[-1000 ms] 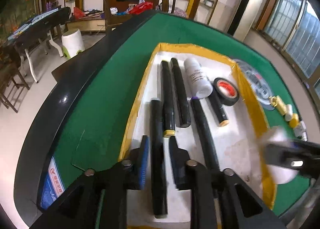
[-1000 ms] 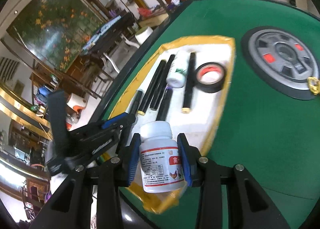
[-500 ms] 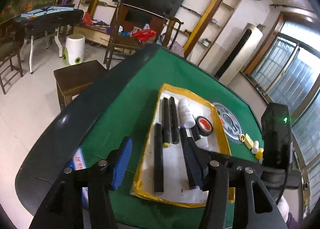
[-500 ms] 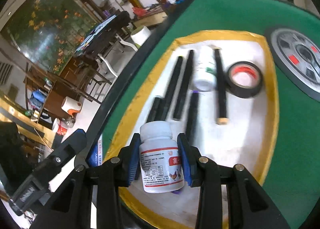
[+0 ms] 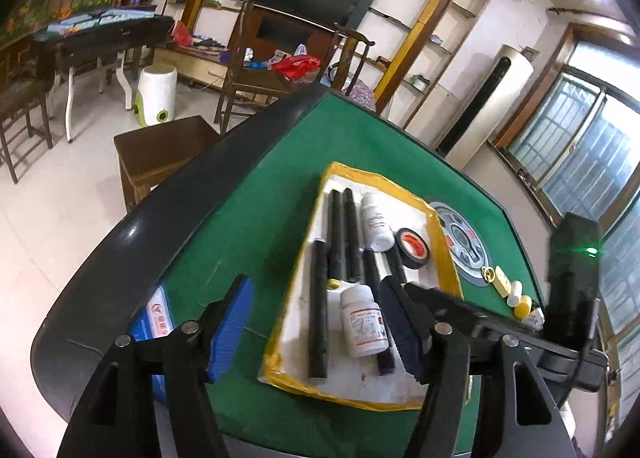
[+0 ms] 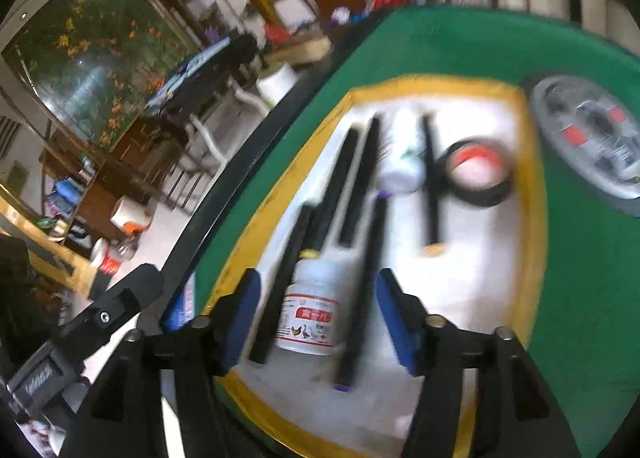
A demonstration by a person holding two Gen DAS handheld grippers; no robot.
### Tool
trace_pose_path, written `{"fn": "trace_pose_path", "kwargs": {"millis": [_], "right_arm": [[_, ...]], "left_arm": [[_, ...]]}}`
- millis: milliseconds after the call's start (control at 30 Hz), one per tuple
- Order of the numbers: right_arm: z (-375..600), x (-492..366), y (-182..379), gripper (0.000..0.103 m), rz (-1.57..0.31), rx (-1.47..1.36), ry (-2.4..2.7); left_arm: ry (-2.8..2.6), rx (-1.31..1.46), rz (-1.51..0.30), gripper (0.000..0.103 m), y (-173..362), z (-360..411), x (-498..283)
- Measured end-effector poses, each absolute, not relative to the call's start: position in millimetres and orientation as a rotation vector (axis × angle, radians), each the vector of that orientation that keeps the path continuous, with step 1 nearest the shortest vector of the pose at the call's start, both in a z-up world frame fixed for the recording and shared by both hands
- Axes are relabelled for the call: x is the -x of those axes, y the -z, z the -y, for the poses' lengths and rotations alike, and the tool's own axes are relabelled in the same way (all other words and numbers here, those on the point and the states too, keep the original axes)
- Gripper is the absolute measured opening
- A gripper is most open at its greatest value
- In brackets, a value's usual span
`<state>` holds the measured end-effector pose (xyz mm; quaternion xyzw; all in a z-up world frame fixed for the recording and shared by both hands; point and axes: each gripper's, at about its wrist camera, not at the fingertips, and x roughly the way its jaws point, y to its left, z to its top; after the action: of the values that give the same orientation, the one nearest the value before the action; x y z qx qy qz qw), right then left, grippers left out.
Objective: Organize rigid objects
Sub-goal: 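Lay the marker in the tray with the left tool while the right tool sets the bottle there, then open both tools and pull them back toward the pile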
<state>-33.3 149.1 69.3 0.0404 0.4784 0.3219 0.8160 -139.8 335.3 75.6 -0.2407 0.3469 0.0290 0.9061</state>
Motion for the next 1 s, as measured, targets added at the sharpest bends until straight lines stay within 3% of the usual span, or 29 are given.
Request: {"fn": "trace_pose_path", "kwargs": {"millis": [100,233,667,1000], "right_arm": [[-113,44,-85,0.064,-0.888,-0.03,-0.607],[-49,63,-92,0.078,-0.776,0.021,-0.46],[168,63,-83,0.078,-0.704,-0.19,-0.113],[208,43,-107,0.078,-0.633,-0.293,-0.153]], "left_arm": [[-0.047,0.448,-0.711,0.071,-83,-315,141],[0.006,0.399,-0.713,0.072,-89,-283,139],[0.222,0.253,-0.821,0.072,-95,-156,124],[0.276,0.172,-0.867,0.072,-95,-97,123]]}}
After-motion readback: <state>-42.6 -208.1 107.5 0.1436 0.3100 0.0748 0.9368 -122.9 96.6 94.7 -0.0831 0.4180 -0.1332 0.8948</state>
